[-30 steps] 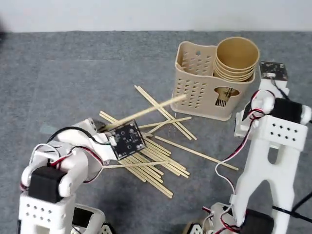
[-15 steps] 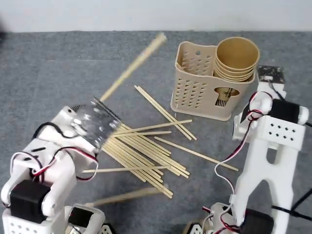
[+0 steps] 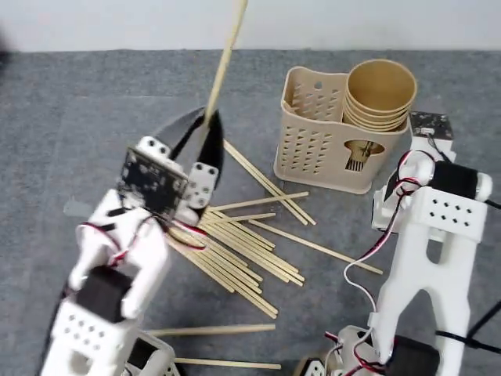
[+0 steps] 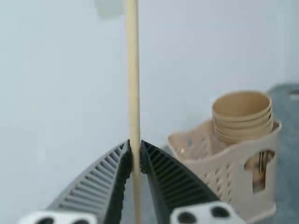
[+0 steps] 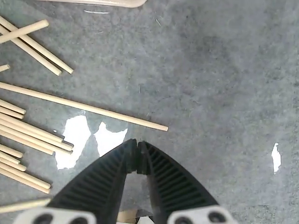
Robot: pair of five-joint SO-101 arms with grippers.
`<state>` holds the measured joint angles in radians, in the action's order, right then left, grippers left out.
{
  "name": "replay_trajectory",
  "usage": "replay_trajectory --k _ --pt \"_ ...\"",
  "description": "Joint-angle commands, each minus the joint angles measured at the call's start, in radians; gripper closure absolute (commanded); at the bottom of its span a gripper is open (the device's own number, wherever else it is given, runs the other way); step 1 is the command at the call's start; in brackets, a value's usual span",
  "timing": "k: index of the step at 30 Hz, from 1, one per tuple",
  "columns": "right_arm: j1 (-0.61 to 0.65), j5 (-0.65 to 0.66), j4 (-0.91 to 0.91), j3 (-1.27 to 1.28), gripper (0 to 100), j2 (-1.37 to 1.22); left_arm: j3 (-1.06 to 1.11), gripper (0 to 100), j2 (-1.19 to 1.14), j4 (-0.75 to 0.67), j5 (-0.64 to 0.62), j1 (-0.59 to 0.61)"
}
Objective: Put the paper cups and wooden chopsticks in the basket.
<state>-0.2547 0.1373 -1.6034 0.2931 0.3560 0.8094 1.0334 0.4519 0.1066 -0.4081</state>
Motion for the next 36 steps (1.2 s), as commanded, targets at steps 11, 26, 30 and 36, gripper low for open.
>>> replay_trajectory --k 11,26,30,36 --pt "0.007 0.003 0.007 -0.008 99.0 0.03 -0.162 99 -0.497 -0.508 -0.296 -0.021" --pt "0.008 0.011 0.018 0.063 99.0 0.036 -0.521 98 -0.991 -0.509 -0.367 -0.12" --pt "0.007 0.011 0.018 0.064 99.0 0.036 -0.527 88 -1.046 -0.508 -0.387 -0.12" --pt "0.008 0.011 0.018 0.058 99.0 0.038 -0.553 82 -1.008 -0.359 -0.465 -0.112"
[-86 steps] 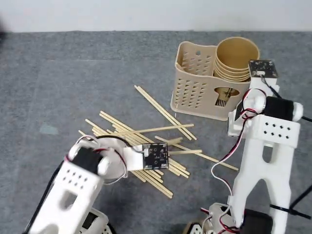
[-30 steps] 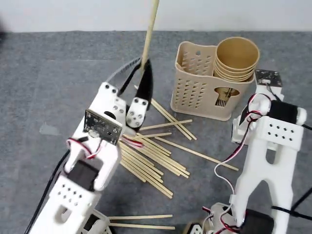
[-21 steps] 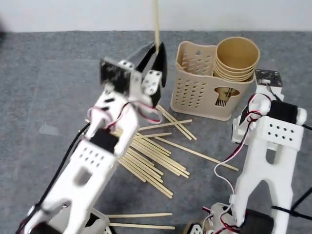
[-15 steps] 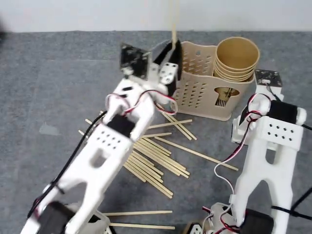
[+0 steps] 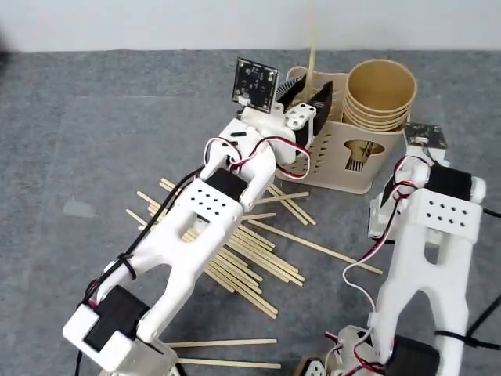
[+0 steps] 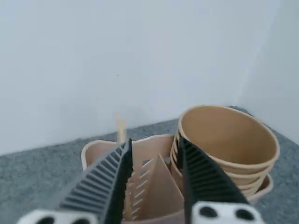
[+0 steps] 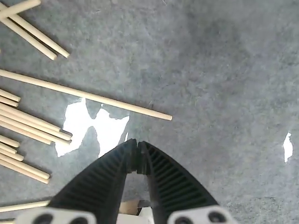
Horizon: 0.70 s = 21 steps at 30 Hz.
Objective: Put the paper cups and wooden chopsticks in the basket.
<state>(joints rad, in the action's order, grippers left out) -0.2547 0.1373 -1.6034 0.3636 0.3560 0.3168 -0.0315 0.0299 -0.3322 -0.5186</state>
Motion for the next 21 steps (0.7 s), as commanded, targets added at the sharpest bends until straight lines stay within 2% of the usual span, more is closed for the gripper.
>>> replay_trajectory --k 1,6,11,19,21 --pt "0.008 0.011 0.018 -0.012 99.0 0.038 -0.062 82 0.077 0.086 -0.026 -0.002" --pt "0.008 0.011 0.018 -0.012 99.0 0.038 -0.058 82 0.219 0.23 -0.026 0.043" --pt "0.025 0.012 0.018 -0.014 99.0 0.039 -0.056 82 0.382 0.448 -0.025 0.164" --pt "0.18 0.012 0.018 -0.015 99.0 0.039 -0.056 82 0.583 0.764 -0.017 0.391" --pt "0.234 0.012 0.018 -0.015 99.0 0.039 -0.056 82 0.611 0.833 0.037 0.45"
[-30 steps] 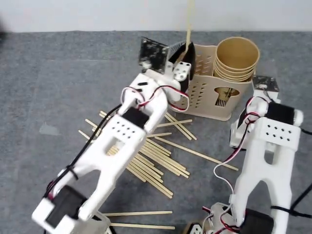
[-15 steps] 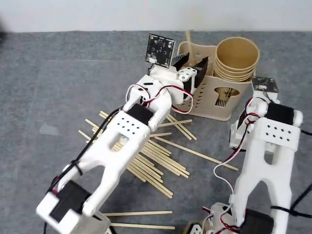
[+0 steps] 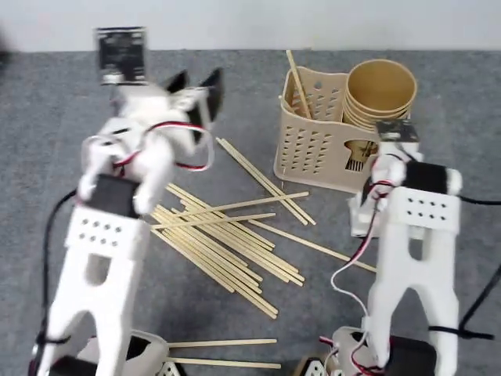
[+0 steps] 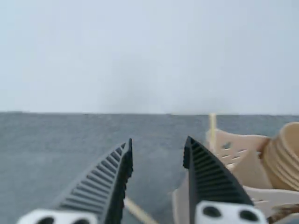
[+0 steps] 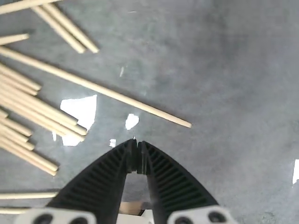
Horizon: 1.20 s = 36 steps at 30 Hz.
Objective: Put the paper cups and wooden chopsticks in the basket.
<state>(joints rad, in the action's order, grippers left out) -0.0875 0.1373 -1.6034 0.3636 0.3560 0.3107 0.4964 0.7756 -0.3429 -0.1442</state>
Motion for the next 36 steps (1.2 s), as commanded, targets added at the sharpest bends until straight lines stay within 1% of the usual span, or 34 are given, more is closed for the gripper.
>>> replay_trajectory --k 1,3,6,9,12,16,17,20,22,27,34,36 --pt "0.096 0.014 0.018 -0.017 99.0 0.039 -0.05 82 0.095 0.118 0.091 0.104" --pt "0.154 0.044 0.016 -0.034 99.0 0.039 -0.039 82 0.118 0.176 0.161 0.155" --pt "0.222 0.144 0.016 -0.061 99.0 0.03 0.008 82 0.158 0.221 0.218 0.21" --pt "0.283 0.198 0.028 -0.08 99.0 0.027 0.091 82 0.206 0.224 0.252 0.267" --pt "0.334 0.264 0.077 -0.078 99.0 0.025 0.18 82 0.262 0.218 0.29 0.322" --pt "0.398 0.345 0.124 -0.078 98.7 -0.028 0.283 82 0.333 0.218 0.322 0.368" --pt "0.414 0.359 0.124 -0.081 97.2 -0.054 0.306 82 0.348 0.218 0.334 0.379" --pt "0.441 0.374 0.124 -0.086 88.9 -0.143 0.372 82 0.387 0.218 0.365 0.4" --pt "0.461 0.376 0.148 -0.084 85.2 -0.196 0.414 82 0.408 0.218 0.373 0.417" --pt "0.501 0.43 0.252 -0.084 85.3 -0.308 0.509 82 0.454 0.218 0.373 0.46" --pt "0.521 0.43 0.394 -0.084 85.3 -0.447 0.621 82 0.517 0.215 0.373 0.468" --pt "0.522 0.431 0.42 -0.084 85.3 -0.484 0.654 82 0.535 0.189 0.373 0.468"
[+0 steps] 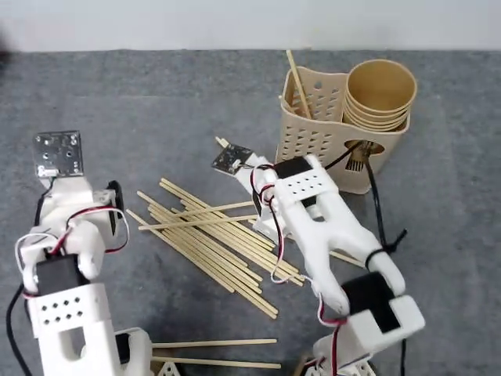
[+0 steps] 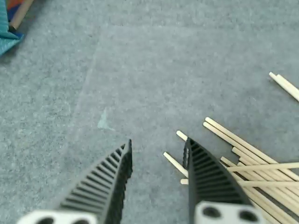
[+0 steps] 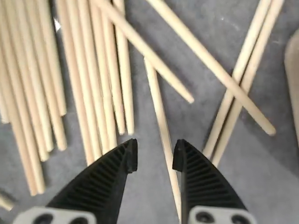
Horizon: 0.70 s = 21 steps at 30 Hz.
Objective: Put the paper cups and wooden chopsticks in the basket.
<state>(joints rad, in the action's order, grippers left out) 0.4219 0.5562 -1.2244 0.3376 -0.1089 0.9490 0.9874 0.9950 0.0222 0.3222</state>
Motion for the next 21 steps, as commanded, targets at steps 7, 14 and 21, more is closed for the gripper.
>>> replay_trajectory --k 7,14,21 --pt "0.018 0.012 0.13 -0.06 85.3 -0.124 0.154 82 0.104 -0.141 0.006 0.0" --pt "0.024 0.006 0.191 -0.06 87.9 -0.186 0.171 82 0.118 -0.138 0.006 0.0" --pt "0.035 0.005 0.176 -0.06 99.0 -0.176 0.173 82 0.117 -0.137 0.003 0.0"
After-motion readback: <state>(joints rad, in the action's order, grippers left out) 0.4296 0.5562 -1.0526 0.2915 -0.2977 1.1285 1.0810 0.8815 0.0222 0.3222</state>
